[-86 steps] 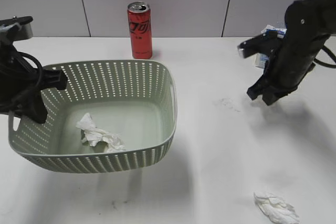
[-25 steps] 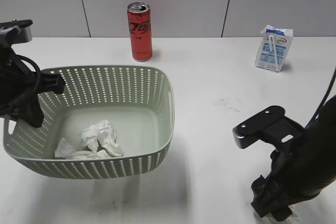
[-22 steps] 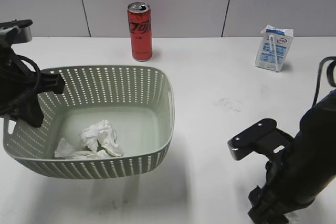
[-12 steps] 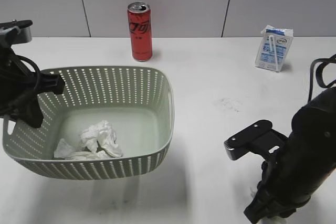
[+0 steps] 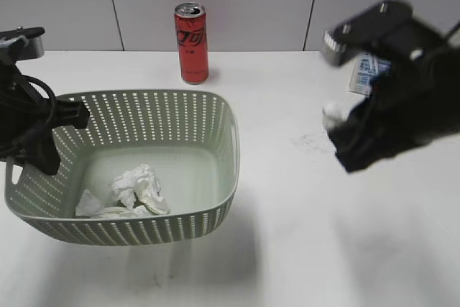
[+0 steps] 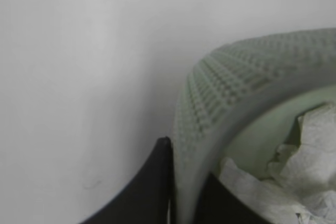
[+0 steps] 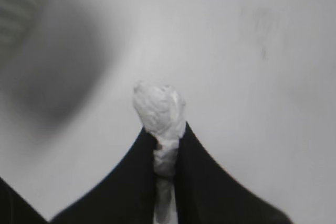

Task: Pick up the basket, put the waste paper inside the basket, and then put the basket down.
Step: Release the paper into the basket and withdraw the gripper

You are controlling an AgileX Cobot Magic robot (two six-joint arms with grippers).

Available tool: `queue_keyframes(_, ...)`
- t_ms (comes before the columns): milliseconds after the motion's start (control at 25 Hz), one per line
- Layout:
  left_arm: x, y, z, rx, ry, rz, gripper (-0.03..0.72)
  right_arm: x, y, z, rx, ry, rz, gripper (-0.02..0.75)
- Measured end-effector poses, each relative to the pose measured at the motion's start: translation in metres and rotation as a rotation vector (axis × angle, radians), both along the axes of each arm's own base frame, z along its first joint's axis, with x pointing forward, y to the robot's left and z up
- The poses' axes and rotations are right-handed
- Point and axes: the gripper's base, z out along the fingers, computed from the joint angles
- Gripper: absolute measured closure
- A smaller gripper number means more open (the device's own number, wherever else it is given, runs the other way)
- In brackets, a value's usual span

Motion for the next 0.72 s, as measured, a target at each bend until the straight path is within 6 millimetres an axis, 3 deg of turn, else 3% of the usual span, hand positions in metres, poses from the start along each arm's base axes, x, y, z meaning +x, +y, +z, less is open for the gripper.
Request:
queue_keyframes(120,0.0,0.0,0.0,-0.004,-0.005,0.001,0.683,0.0,0.009,0.066,0.191,-0.232,0.095,0.696)
queue_keyframes(200,0.001,-0.001,0.0,-0.007,-0.008,0.003,0.683,0.0,0.016,0.097,0.276,-0.354,0.189,0.696)
queue_keyframes(320,0.001,-0.001,0.0,-0.011,-0.014,0.004,0.683,0.001,0.03,0.118,0.417,-0.396,0.268,0.696)
queue_keyframes(440,0.002,-0.001,0.001,-0.017,-0.019,0.007,0.683,0.013,0.049,0.105,0.528,-0.302,0.259,0.696)
queue_keyframes(600,0.002,-0.002,0.001,-0.023,-0.017,0.01,0.683,0.036,0.077,0.056,0.53,-0.11,0.234,0.688)
queue_keyframes(640,0.002,-0.002,0.001,-0.026,-0.016,0.012,0.683,0.039,0.084,0.044,0.513,-0.075,0.24,0.668)
queue_keyframes(720,0.002,-0.002,0.001,-0.029,-0.016,0.013,0.683,0.041,0.099,0.016,0.463,-0.009,0.267,0.549)
